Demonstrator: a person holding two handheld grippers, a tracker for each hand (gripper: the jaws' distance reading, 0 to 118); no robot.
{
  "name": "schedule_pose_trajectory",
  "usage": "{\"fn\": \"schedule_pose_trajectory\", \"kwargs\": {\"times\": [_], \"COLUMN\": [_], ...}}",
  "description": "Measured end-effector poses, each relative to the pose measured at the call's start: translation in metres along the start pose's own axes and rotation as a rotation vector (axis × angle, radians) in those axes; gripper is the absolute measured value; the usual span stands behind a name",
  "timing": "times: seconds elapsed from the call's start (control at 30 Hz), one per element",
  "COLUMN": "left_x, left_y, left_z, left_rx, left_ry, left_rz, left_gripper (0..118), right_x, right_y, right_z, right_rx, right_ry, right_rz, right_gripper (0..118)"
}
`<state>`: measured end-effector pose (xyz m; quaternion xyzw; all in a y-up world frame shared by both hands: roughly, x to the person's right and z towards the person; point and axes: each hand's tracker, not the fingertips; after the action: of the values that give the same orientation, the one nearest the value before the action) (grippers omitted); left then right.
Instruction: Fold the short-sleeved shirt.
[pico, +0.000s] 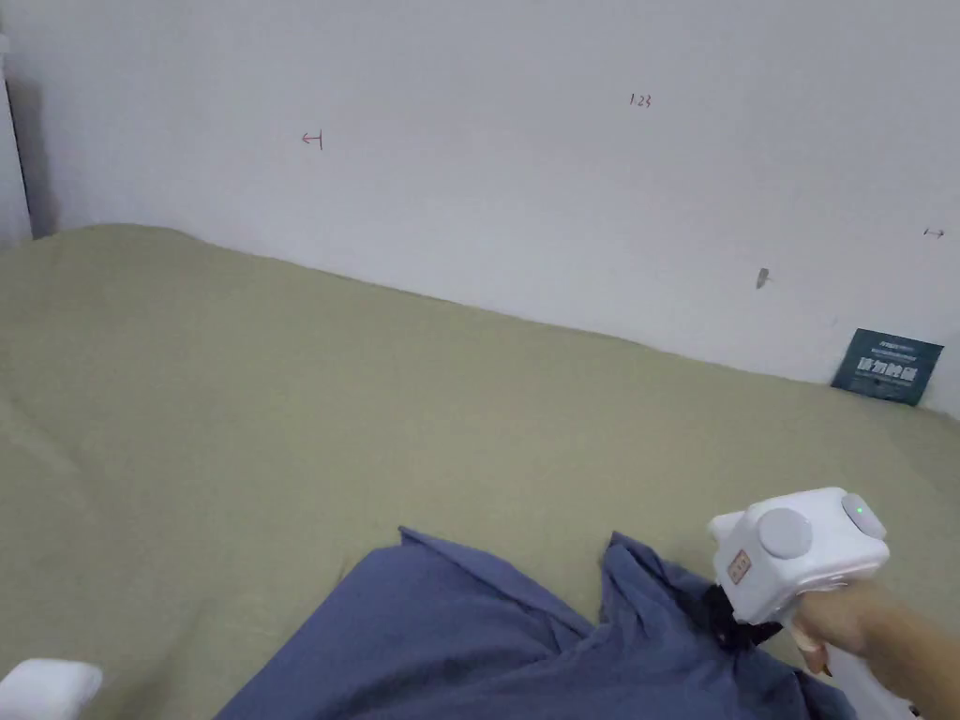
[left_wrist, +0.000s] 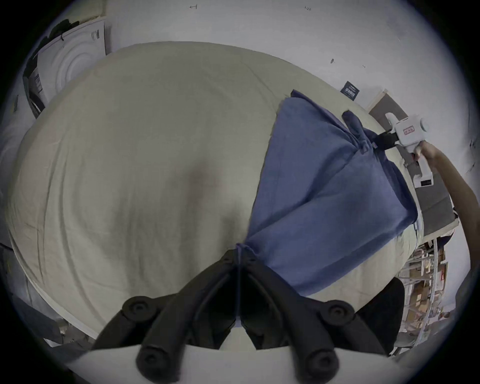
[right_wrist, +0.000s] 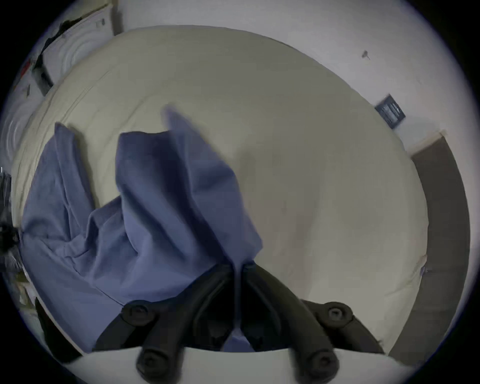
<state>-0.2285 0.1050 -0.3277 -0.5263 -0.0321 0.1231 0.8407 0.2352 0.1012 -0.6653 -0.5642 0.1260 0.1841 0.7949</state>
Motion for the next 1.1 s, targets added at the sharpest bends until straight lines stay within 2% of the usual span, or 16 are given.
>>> {"fn": "schedule_pose_trajectory", "kwargs": {"times": [0.07, 0.1, 0.17, 0.3, 0.37, 0.63, 0.87, 1.1], "left_x": [-0.003, -0.002, -0.003, -0.005, -0.001, 0.048, 0.095, 0.114], "left_y": [0.002, 0.002, 0.004, 0.017, 0.033, 0.111, 0.163, 0.217], "left_z": [-0.001, 0.0, 0.005, 0.028, 0.041, 0.081, 0.1, 0.108], "left_rx": [0.004, 0.006, 0.015, 0.097, 0.133, 0.264, 0.317, 0.343], "left_ry": [0.007, 0.016, 0.033, 0.008, -0.006, 0.018, 0.026, 0.058], "left_rz": [-0.008, -0.017, -0.024, -0.002, -0.008, -0.153, -0.239, -0.239], "left_gripper": [2, 2, 2, 2, 2, 2, 2, 2], "right_x": [0.008, 0.011, 0.016, 0.032, 0.033, 0.039, 0.046, 0.058], "right_y": [-0.007, -0.01, -0.014, -0.023, -0.023, -0.032, -0.035, -0.023], "right_z": [0.014, 0.022, 0.042, 0.089, 0.115, 0.199, 0.237, 0.26], "right_rx": [0.021, 0.041, 0.107, 0.186, 0.233, 0.378, 0.446, 0.504], "right_ry": [0.074, 0.088, 0.03, 0.044, -0.003, -0.067, -0.098, -0.14], "right_rz": [-0.101, -0.105, -0.085, -0.131, -0.117, -0.19, -0.266, -0.32], "right_gripper": [0, 0, 0, 0, 0, 0, 0, 0]}}
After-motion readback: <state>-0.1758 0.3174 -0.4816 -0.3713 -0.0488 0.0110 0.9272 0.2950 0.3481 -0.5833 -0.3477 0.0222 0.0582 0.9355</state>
